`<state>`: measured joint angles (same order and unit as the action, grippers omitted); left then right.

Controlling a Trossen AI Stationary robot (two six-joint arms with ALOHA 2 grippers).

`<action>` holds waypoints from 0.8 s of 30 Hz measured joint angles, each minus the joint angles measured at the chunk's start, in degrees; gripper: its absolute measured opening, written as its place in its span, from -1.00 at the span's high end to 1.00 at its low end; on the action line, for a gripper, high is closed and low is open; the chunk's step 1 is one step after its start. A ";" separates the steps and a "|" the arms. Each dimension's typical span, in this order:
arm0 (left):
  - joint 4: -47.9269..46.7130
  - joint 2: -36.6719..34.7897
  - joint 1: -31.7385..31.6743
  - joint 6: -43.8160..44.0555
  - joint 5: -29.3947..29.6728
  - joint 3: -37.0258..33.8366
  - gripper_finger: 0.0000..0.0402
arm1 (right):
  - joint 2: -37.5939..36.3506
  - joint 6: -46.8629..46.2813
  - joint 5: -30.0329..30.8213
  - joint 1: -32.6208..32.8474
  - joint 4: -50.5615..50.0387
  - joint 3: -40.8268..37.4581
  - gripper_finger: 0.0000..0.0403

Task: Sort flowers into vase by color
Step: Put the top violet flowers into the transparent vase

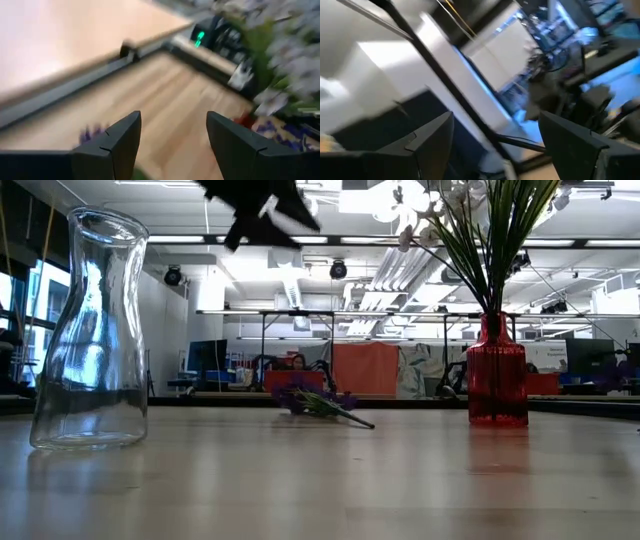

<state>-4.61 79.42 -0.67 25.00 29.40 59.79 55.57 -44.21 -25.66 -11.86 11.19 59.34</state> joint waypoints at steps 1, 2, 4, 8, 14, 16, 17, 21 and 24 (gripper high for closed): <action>-1.87 0.01 -0.18 3.47 -0.06 -0.55 -0.06 | 1.22 2.25 -0.02 -0.56 -3.10 2.61 -0.42; -3.70 0.32 -0.45 6.91 -0.26 -0.90 -0.06 | 2.53 4.72 0.09 -1.05 -6.56 5.30 -0.42; -7.32 1.53 -1.34 12.83 -1.78 -0.87 -0.06 | 5.19 9.19 0.99 -1.85 -13.29 10.50 -0.42; -10.52 5.23 -3.36 18.68 -6.86 -0.83 -0.03 | 10.78 14.38 10.16 -2.83 -27.64 20.37 -0.42; -10.92 13.62 -5.47 26.00 -16.11 -0.72 0.05 | 19.04 16.07 28.87 -3.32 -45.35 32.11 -0.42; -9.16 16.68 -6.11 28.11 -18.61 -0.68 0.08 | 21.45 15.76 32.18 -3.30 -49.71 35.28 -0.42; -8.59 18.13 -6.40 28.87 -20.36 -0.68 0.09 | 22.62 15.56 33.52 -3.28 -50.93 36.81 -0.42; -5.60 23.03 -6.91 30.32 -26.63 -0.70 0.12 | 26.31 14.40 35.60 -3.28 -54.68 41.94 -0.42; -4.79 25.53 -6.88 30.79 -29.52 -0.70 0.12 | 28.20 14.56 36.55 -3.28 -57.73 44.99 -0.42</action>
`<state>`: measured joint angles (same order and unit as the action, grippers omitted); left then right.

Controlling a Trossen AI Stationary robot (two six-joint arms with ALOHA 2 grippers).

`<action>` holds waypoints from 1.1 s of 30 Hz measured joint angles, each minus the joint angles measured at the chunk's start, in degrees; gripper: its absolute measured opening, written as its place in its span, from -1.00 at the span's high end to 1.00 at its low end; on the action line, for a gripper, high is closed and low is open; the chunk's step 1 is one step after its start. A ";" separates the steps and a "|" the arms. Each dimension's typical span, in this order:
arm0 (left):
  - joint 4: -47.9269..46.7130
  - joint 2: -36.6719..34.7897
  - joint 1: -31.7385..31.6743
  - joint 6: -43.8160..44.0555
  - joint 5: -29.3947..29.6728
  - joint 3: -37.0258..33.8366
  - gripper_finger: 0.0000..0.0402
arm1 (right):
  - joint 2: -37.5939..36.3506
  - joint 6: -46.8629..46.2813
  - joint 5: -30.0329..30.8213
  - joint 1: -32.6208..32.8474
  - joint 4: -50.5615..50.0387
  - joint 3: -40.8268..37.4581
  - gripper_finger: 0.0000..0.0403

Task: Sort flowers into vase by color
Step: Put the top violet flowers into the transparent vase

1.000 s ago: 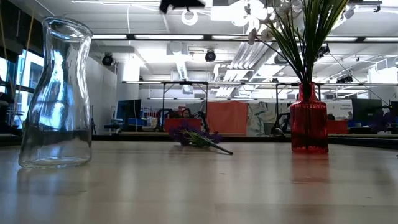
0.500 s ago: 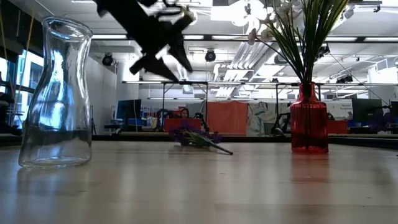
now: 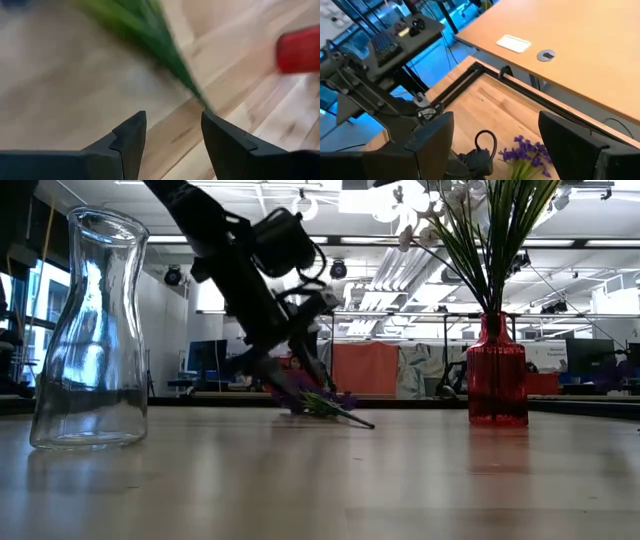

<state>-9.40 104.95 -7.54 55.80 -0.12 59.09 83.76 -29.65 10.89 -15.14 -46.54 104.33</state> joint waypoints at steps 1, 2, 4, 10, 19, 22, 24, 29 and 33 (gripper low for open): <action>0.06 0.53 -0.01 0.59 -0.93 -0.02 0.12 | 0.39 0.04 0.19 0.00 -0.95 0.83 -0.42; 0.79 1.01 0.01 1.15 -1.32 -0.02 0.12 | 0.69 0.13 0.26 0.00 -1.96 1.44 -0.42; 2.90 1.41 -0.01 1.69 -2.19 -0.02 0.12 | 0.93 0.49 0.67 0.00 -3.79 2.26 -0.42; 4.09 1.59 -0.38 2.39 -1.76 2.36 0.12 | 0.36 1.66 0.90 -0.06 -8.32 3.39 -0.42; 0.52 2.16 -2.32 5.62 0.33 5.65 0.12 | -2.16 3.26 0.90 -0.37 -11.99 3.39 -0.42; -0.55 2.73 -2.01 6.95 0.11 6.41 0.12 | -2.91 4.63 0.89 -0.37 -12.81 3.39 -0.42; -3.12 3.21 -1.52 7.83 -0.13 7.28 0.12 | -3.39 5.29 0.89 -0.37 -13.35 3.39 -0.42; -7.20 7.00 -0.08 8.10 -0.26 12.41 0.12 | -4.03 7.65 1.13 -0.37 -14.61 3.39 -0.42; -13.76 11.73 0.27 5.73 -0.25 19.13 0.12 | -4.29 8.21 1.14 -0.37 -15.40 3.39 -0.42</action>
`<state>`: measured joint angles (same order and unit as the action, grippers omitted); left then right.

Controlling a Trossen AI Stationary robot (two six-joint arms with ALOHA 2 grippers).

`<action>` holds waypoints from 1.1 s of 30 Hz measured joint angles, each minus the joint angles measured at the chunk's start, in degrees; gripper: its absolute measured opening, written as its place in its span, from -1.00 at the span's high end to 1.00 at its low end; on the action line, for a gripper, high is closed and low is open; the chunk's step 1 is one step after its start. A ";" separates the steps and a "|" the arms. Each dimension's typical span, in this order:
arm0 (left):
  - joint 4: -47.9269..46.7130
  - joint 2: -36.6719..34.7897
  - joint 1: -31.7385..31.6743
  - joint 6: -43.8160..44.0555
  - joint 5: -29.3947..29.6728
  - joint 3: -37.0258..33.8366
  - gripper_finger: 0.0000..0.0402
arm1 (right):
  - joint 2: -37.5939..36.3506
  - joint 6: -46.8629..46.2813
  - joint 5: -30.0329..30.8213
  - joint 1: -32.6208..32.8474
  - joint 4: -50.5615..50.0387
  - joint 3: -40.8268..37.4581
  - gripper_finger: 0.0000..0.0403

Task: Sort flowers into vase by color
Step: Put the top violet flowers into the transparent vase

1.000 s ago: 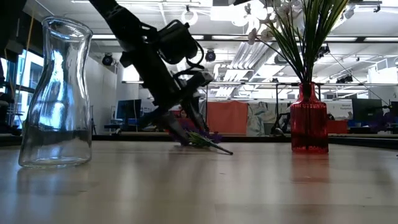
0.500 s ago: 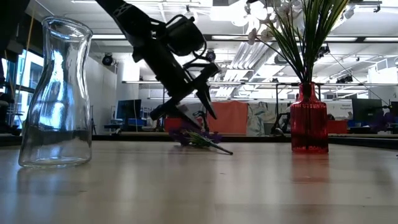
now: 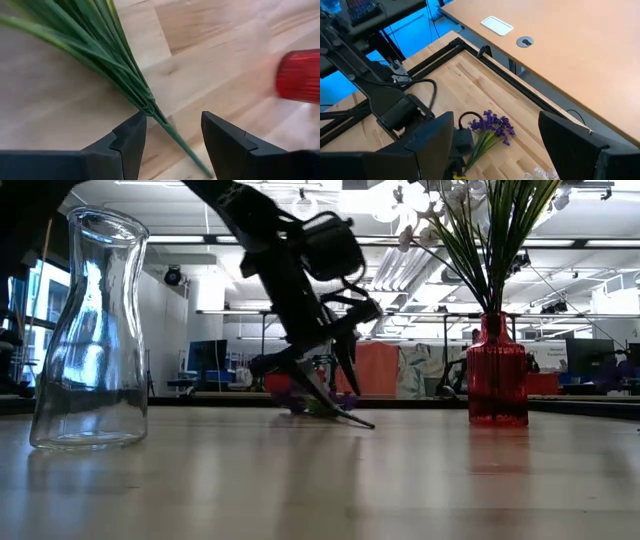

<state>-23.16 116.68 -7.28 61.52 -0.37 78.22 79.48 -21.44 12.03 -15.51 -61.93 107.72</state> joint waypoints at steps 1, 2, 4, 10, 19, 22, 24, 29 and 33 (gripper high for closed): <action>-2.17 1.04 -0.03 -0.73 0.15 1.77 0.12 | -0.07 0.08 0.00 0.00 -0.06 0.00 -0.42; -4.30 1.91 -0.04 -1.36 0.46 3.38 0.12 | -0.13 0.10 0.00 0.00 -0.28 0.00 -0.42; -8.37 3.42 -0.26 -1.99 1.01 5.43 0.12 | -0.22 0.53 -0.01 0.00 -1.25 0.00 -0.42; -9.86 5.71 -1.02 -0.37 0.20 6.75 0.12 | -0.30 0.95 -0.02 0.00 -3.19 0.00 -0.42; -9.89 5.90 -3.27 -7.16 -0.23 6.63 0.36 | -0.30 2.23 0.00 0.00 -3.43 -0.02 -0.42; -9.69 5.43 -4.20 -11.50 1.47 6.45 0.78 | -0.30 2.26 0.00 0.00 -3.43 -0.02 -0.42; -8.79 4.97 -4.76 -14.47 4.74 6.42 0.92 | -0.32 2.24 0.00 0.00 -3.41 -0.02 -0.42; -10.57 -1.50 -4.79 -22.34 12.00 6.31 0.97 | -0.66 2.02 -0.10 0.00 -3.33 -0.04 -0.42; -12.76 -10.89 -3.59 -28.08 19.32 5.19 0.98 | -0.89 2.02 -0.12 0.02 -3.11 -0.04 -0.42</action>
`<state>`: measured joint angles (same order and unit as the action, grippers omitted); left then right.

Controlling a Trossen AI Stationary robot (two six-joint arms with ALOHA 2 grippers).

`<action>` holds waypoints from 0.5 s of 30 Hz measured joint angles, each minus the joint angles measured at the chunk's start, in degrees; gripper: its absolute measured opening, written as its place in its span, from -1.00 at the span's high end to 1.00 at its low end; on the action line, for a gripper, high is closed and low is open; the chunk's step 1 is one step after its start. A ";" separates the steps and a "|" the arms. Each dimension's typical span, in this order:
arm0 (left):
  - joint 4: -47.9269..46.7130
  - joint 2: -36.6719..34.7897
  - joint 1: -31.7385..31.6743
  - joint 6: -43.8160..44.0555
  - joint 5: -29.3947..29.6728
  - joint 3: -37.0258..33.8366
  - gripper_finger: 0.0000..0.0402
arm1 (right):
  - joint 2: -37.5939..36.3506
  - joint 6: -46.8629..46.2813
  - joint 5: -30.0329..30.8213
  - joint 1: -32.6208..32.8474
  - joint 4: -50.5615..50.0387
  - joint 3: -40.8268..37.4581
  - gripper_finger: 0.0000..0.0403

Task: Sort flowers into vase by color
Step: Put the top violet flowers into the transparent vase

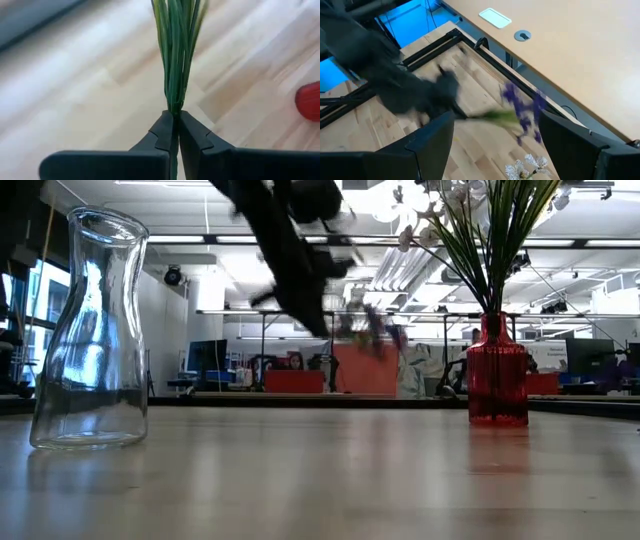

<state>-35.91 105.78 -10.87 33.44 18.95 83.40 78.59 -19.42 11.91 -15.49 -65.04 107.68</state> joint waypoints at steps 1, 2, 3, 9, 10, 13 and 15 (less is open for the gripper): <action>-0.40 -3.05 0.31 -1.27 2.39 -1.15 0.99 | 0.00 0.00 -0.04 0.00 0.08 0.00 -0.42; -0.40 -6.23 0.49 -2.07 4.41 -2.38 0.99 | 0.00 0.00 -0.05 0.00 0.18 0.00 -0.42; -0.15 -9.30 0.65 -2.54 6.00 -3.80 0.99 | 0.00 0.00 -0.06 0.00 0.46 0.00 -0.42; 1.15 -30.75 3.77 -0.86 12.60 -16.51 1.00 | 0.07 0.16 -2.31 0.17 4.24 -0.20 -0.42; 2.04 -34.43 4.86 0.10 12.84 -19.02 1.00 | 0.07 0.45 -3.38 0.28 5.24 -0.20 -0.42; 6.76 -44.23 9.40 4.43 14.14 -27.09 1.00 | 0.07 2.93 -6.59 1.25 9.11 -0.20 -0.42; 12.95 -49.83 13.74 6.79 16.20 -32.51 1.00 | 0.07 4.00 -9.54 2.35 11.91 -0.20 -0.42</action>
<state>-22.97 55.95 2.87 40.23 35.15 50.90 78.65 -15.42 2.38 -13.13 -53.13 107.48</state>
